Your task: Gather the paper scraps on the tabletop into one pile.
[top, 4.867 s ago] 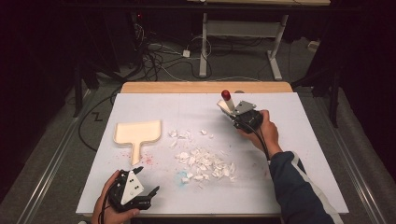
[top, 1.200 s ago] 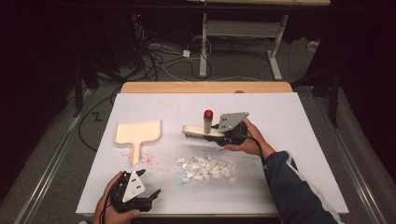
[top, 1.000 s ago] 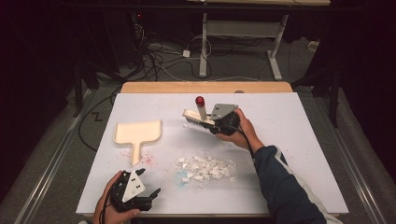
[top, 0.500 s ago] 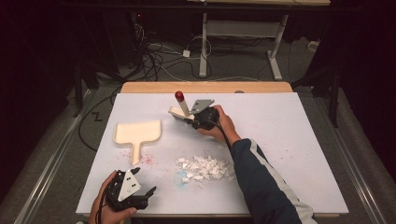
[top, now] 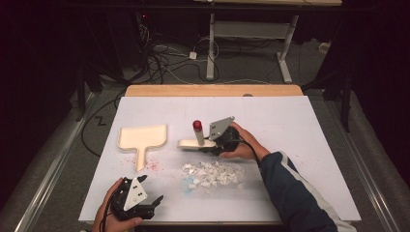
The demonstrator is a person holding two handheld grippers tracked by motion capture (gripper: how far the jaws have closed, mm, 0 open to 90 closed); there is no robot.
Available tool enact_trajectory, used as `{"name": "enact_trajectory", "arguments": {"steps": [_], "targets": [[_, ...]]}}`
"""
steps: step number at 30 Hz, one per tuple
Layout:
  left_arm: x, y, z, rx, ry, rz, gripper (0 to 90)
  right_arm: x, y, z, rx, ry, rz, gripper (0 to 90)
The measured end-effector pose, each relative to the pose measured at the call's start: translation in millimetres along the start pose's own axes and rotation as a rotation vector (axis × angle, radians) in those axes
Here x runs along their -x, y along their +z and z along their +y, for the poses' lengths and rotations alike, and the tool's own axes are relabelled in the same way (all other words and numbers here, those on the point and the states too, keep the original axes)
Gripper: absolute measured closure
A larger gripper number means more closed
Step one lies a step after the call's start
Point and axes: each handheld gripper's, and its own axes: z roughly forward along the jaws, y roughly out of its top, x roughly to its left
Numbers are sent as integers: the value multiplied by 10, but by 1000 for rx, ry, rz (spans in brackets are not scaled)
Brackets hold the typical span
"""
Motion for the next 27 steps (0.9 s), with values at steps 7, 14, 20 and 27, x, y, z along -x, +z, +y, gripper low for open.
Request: {"name": "enact_trajectory", "arguments": {"steps": [7,14,20,27], "targets": [[18,21,11,-16,13,-13,175,-256,-383,-159,48,-35,-4,687],[28,43,23,-26,26,-16,175,-336,-821,-248,129,108,-173,686],[37,24,42,-23,41,-11,175,-481,-1036,-386,-24,251,-419,686],[63,40,58,-22,54,-22,175,-659,-901,-617,-154,367,-559,686]]}}
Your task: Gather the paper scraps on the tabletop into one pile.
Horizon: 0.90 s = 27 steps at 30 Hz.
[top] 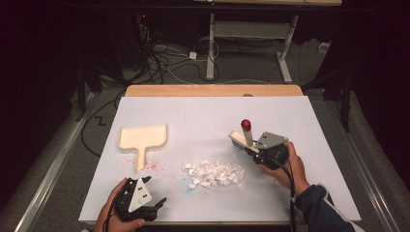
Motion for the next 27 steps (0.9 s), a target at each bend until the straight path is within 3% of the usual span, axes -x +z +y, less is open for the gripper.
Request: {"name": "enact_trajectory", "arguments": {"steps": [3,7,11,12,20,27], "targets": [[6,15,8,3,3,-7,175,-142,23,17,6,5,13,686],[-2,28,10,0,6,-12,175,-357,25,112,26,4,82,686],[1,26,13,-1,9,-13,175,-459,20,167,71,29,129,686],[2,24,13,-1,9,-12,175,-471,7,175,78,34,117,686],[2,10,7,0,6,-6,175,-326,-256,142,105,97,79,686],[3,6,7,1,6,-5,175,-182,-493,-114,66,150,25,686]]}}
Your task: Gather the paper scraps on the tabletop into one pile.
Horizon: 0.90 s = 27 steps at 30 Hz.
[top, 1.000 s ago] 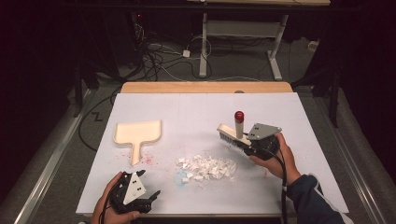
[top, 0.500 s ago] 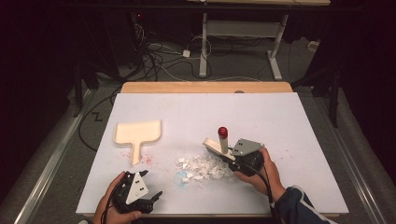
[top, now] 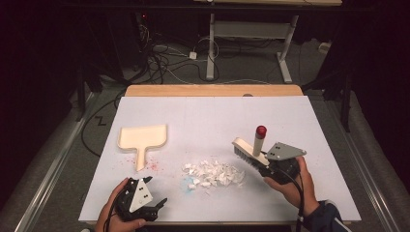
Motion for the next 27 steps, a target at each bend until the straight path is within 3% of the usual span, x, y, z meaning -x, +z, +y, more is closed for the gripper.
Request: {"name": "enact_trajectory", "arguments": {"steps": [5,9,12,18,20,23,27], "targets": [[18,2,25,1,9,-2,175,-74,77,-161,-53,57,-71,686],[26,-11,29,6,16,-2,175,-152,120,-118,-31,47,-147,686],[9,-5,10,8,7,-7,175,-135,56,-80,7,67,-134,686],[6,-10,2,9,10,-12,175,-30,71,-35,23,113,-190,686],[12,-11,5,8,13,-12,175,-4,145,-48,8,141,-169,686],[12,-17,9,11,17,-12,175,-32,160,-59,0,179,-76,687],[10,-10,4,5,16,-14,175,-28,39,13,47,133,-117,686]]}}
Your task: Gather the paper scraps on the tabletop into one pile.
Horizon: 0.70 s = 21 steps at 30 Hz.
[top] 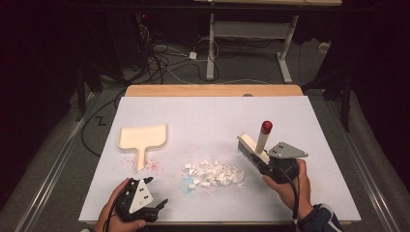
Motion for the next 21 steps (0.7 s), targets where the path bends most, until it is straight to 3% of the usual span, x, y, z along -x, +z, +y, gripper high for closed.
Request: {"name": "enact_trajectory", "arguments": {"steps": [5,8,11,13,18,21], "targets": [[11,13,12,-1,1,-3,175,147,184,8,-24,-1,-147,687],[13,18,16,-4,4,-4,175,173,382,-36,-80,10,-177,687],[12,26,12,-6,0,-5,175,75,460,-38,-94,-2,-153,687],[9,25,9,-5,-2,-6,175,-57,464,-27,-97,5,-97,685],[25,18,25,5,2,-11,177,-465,439,20,-102,-42,-4,682],[37,21,33,7,10,-16,177,-712,459,55,-93,-81,23,679]]}}
